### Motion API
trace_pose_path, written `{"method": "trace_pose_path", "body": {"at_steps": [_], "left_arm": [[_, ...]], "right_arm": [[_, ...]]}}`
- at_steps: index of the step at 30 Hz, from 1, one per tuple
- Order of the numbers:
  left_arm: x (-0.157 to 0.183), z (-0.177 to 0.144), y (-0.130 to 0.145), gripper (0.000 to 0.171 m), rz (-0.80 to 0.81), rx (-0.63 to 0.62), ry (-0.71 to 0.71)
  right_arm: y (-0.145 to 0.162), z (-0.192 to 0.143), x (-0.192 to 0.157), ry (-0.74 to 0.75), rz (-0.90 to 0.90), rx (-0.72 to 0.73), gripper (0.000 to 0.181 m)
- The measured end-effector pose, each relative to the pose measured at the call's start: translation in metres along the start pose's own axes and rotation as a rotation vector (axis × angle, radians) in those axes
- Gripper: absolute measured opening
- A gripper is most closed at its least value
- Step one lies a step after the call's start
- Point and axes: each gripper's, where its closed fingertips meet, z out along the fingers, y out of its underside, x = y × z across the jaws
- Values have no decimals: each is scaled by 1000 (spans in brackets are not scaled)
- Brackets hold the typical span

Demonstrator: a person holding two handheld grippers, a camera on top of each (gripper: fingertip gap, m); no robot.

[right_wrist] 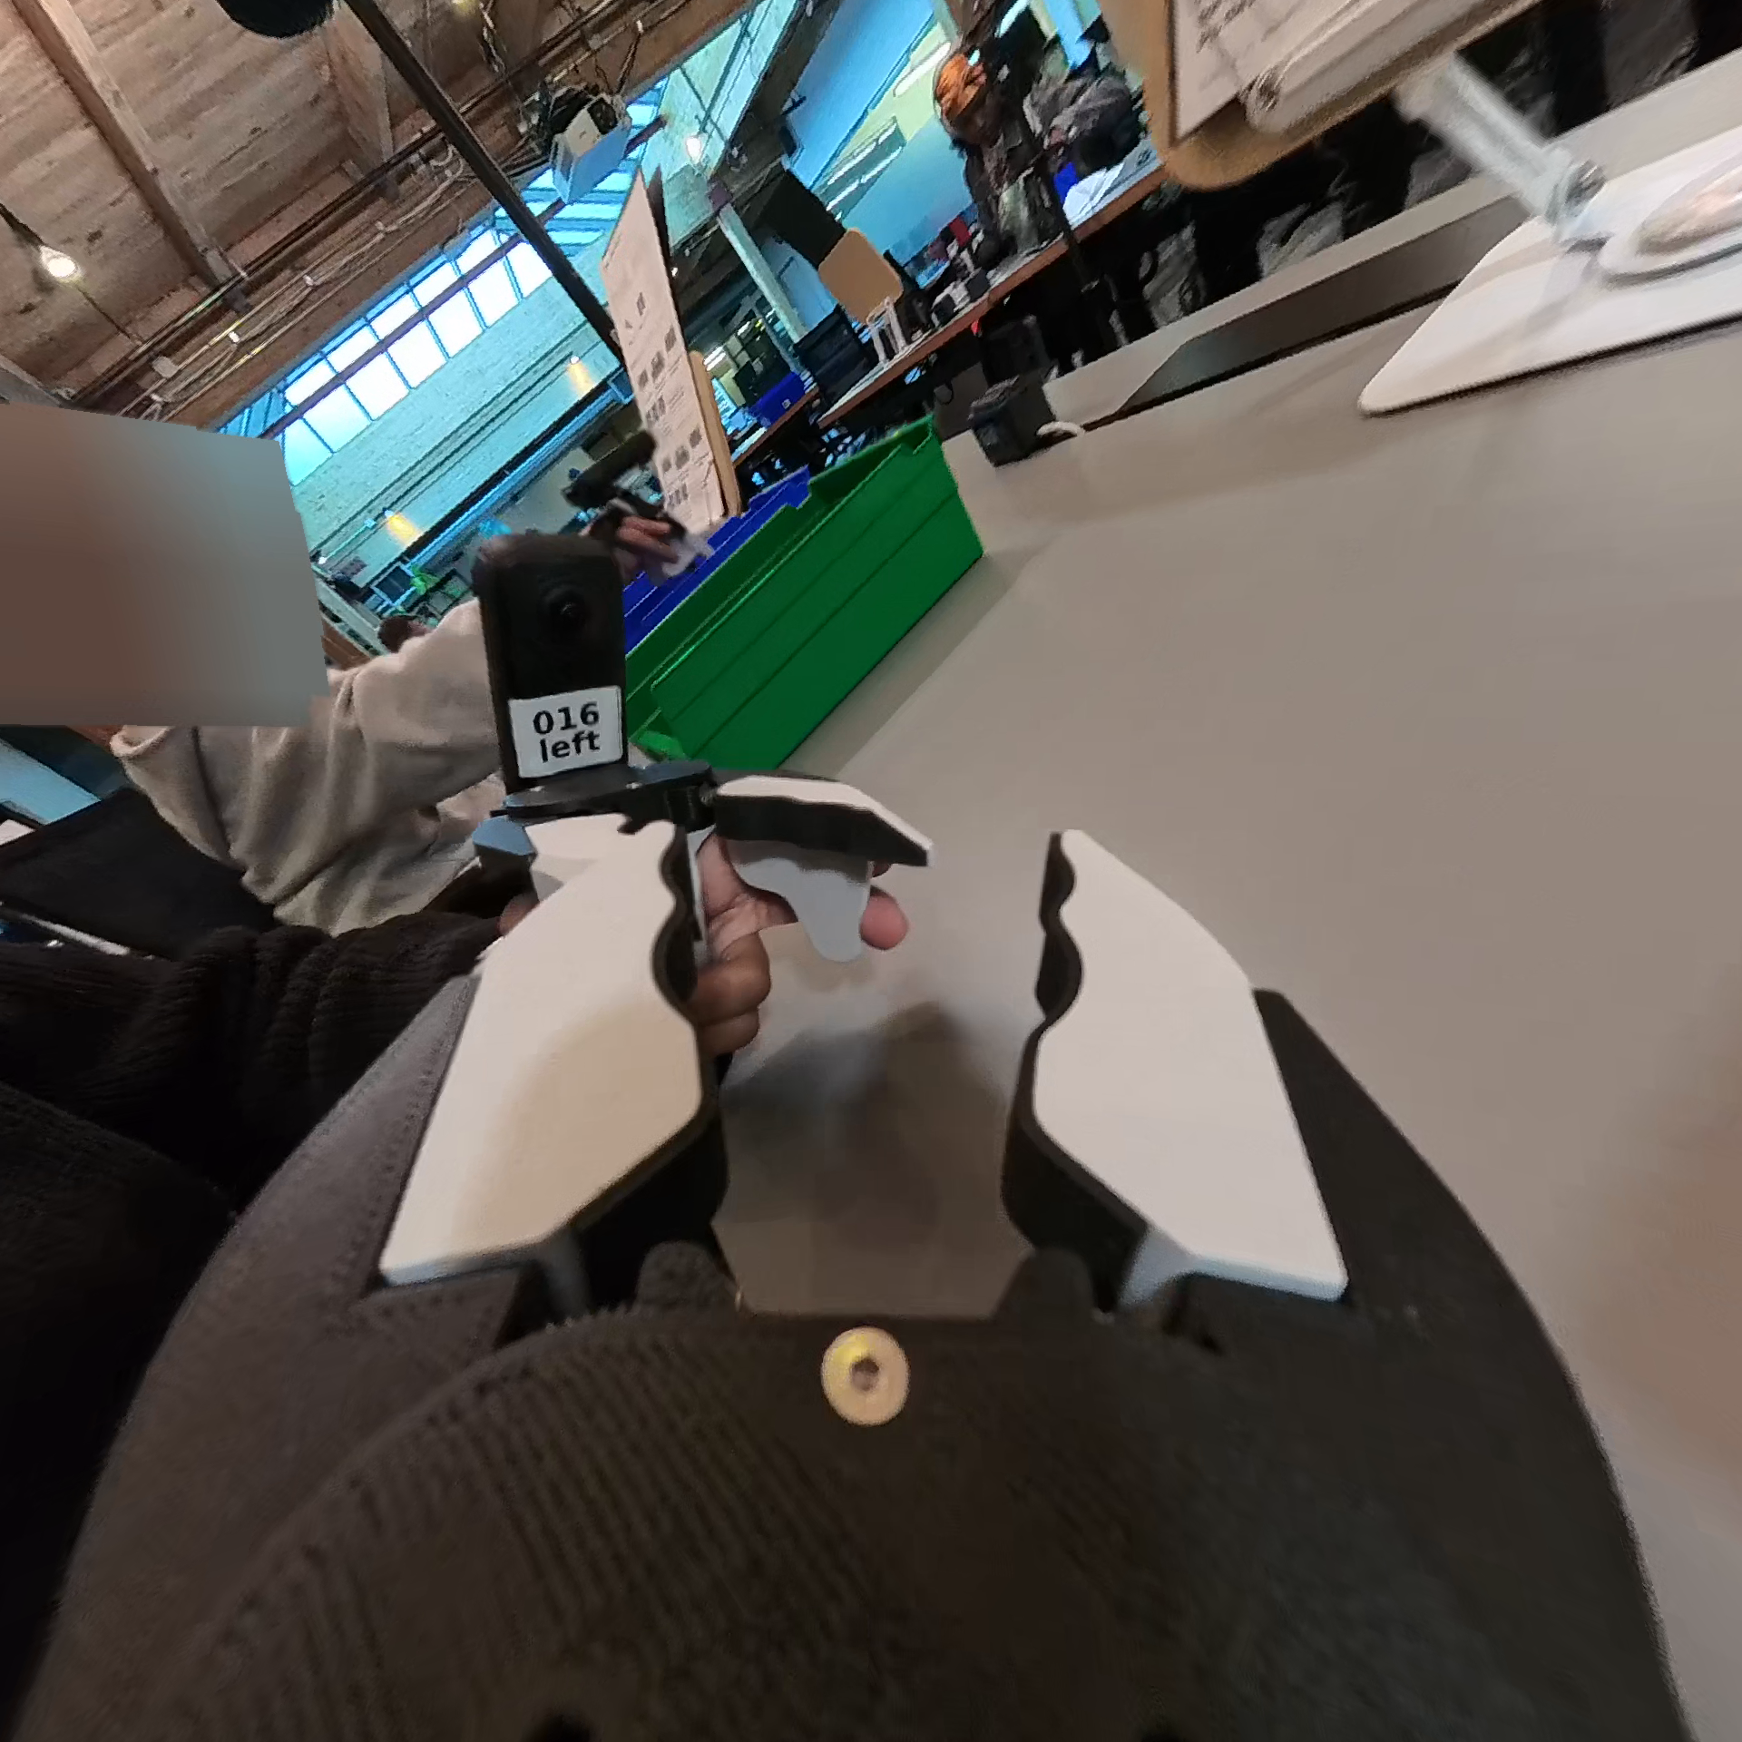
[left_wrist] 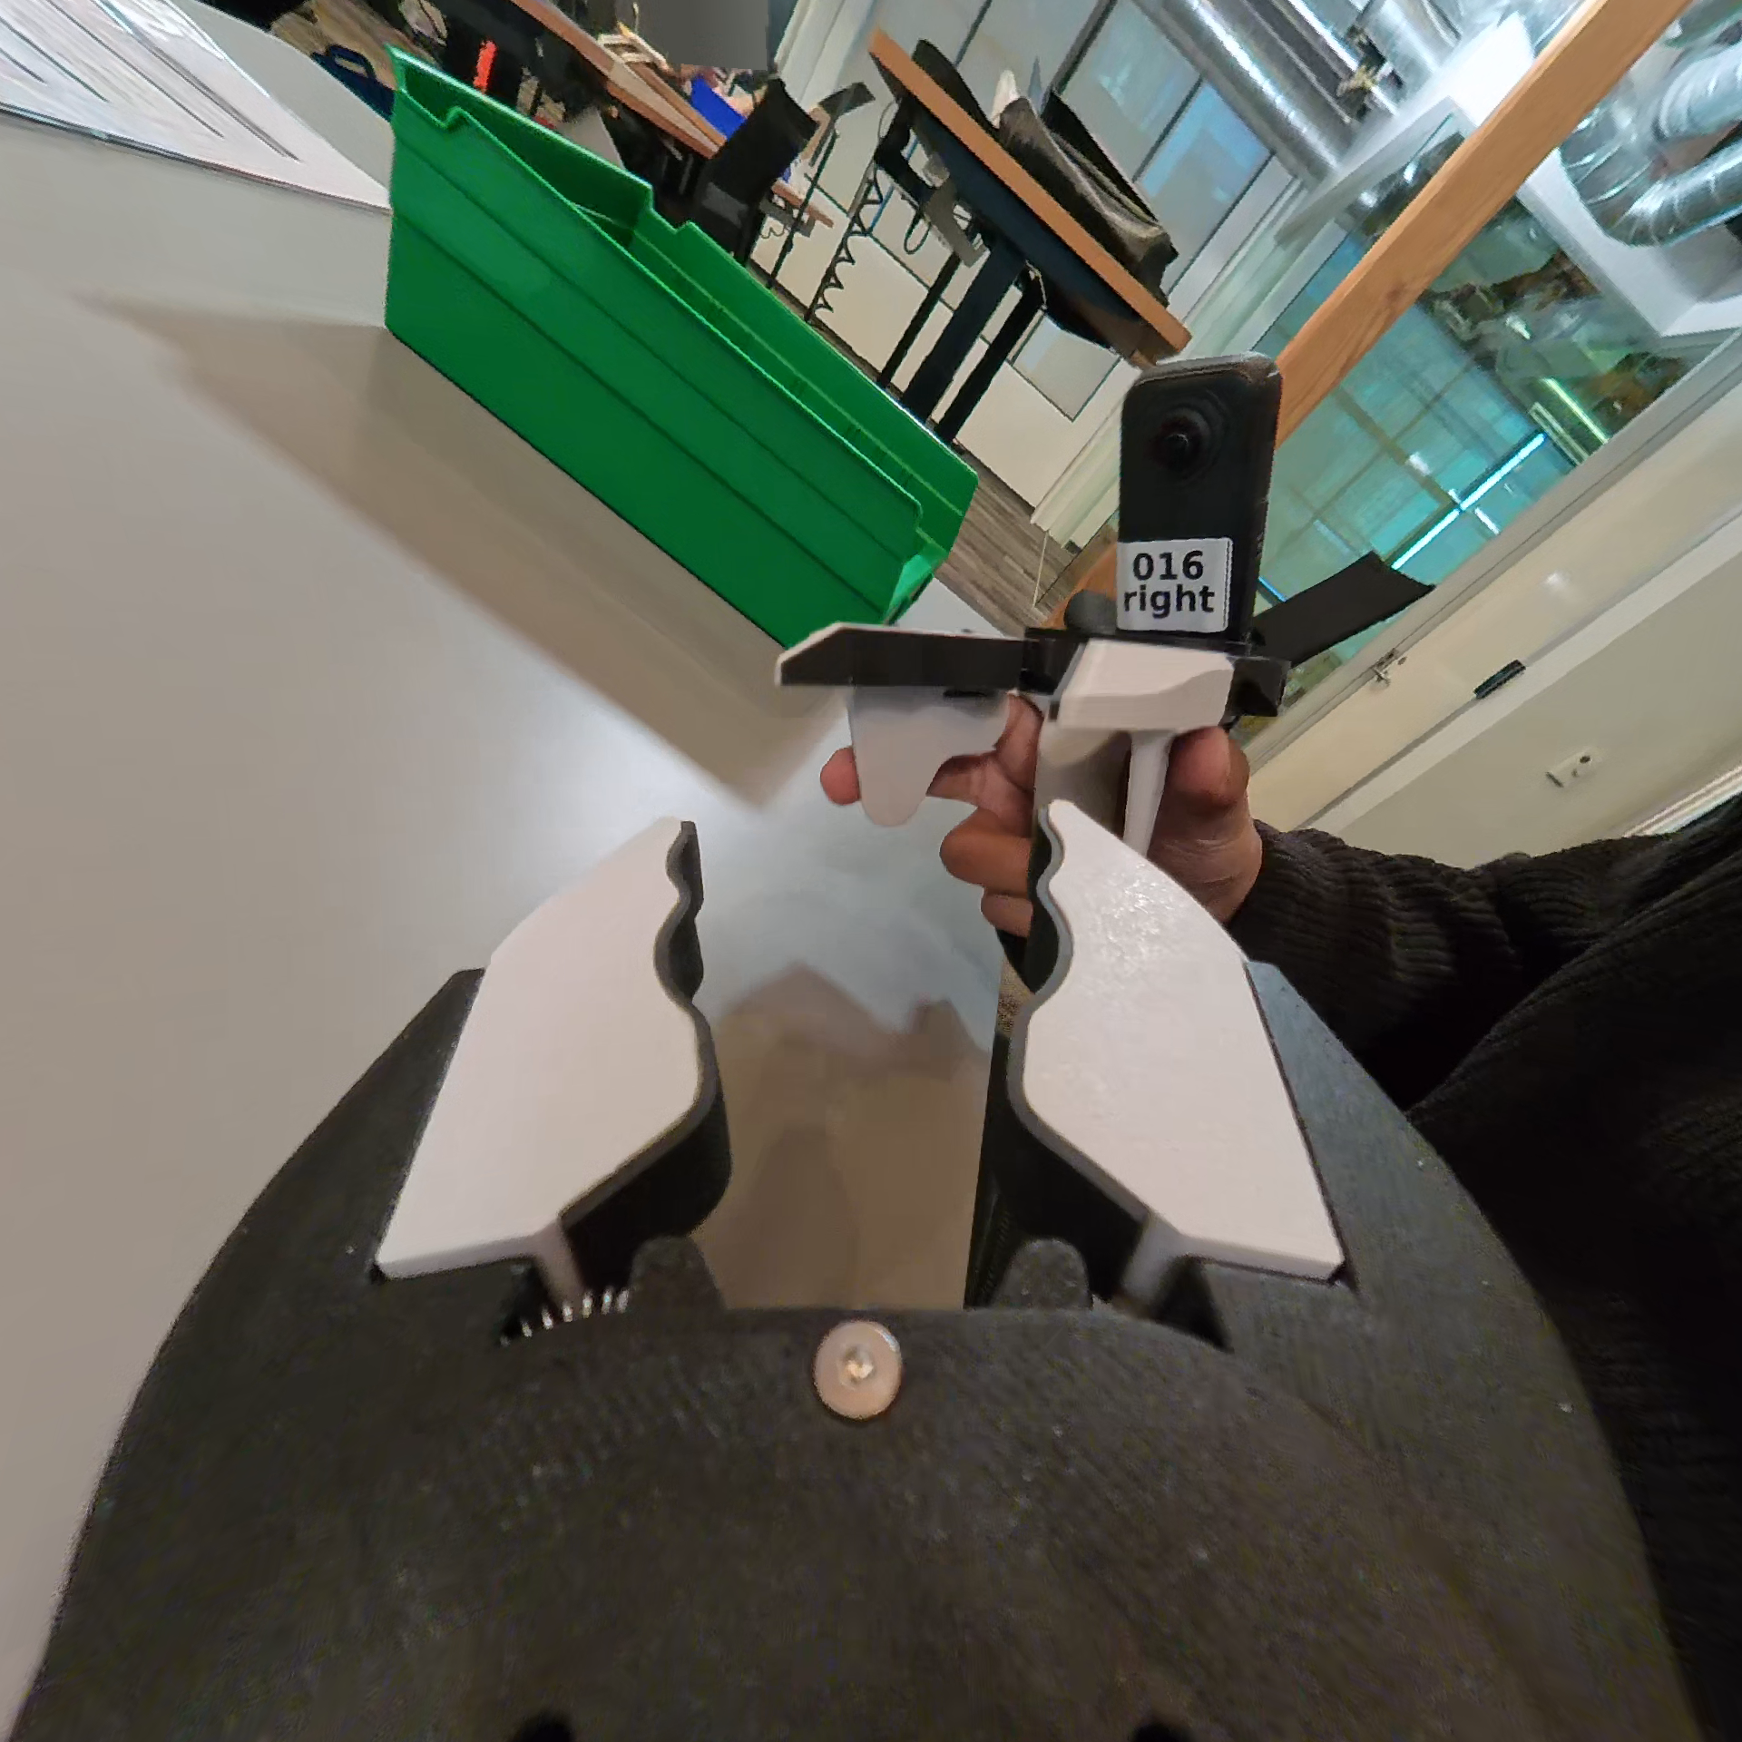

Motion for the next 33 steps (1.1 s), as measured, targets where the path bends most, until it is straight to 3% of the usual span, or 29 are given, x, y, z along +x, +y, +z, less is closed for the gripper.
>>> {"method": "trace_pose_path", "body": {"at_steps": [4,8,11,15,19,22,28,31,33], "left_arm": [[-2,0,1,67,-29,-1,2],[-2,0,0,67,-26,2,-5],[-1,1,1,67,-25,-1,-6],[0,2,3,67,-25,-8,-4],[1,3,3,67,-29,-8,1],[1,4,4,67,-32,-12,2],[-2,5,5,67,-8,-21,-23],[-3,5,5,67,-6,-22,-30],[-4,5,5,67,-7,-22,-32]], "right_arm": [[-21,-18,12,39,-27,52,73],[-66,-57,31,144,-96,147,78],[-106,-106,63,351,-166,200,95],[-148,-195,122,712,-281,179,97],[-164,-275,194,1005,-350,-42,103],[-165,-308,241,1055,-316,-222,103],[-149,-311,286,922,-98,-492,88],[-117,-305,290,832,-8,-713,86],[-104,-311,300,873,-28,-836,80]]}}
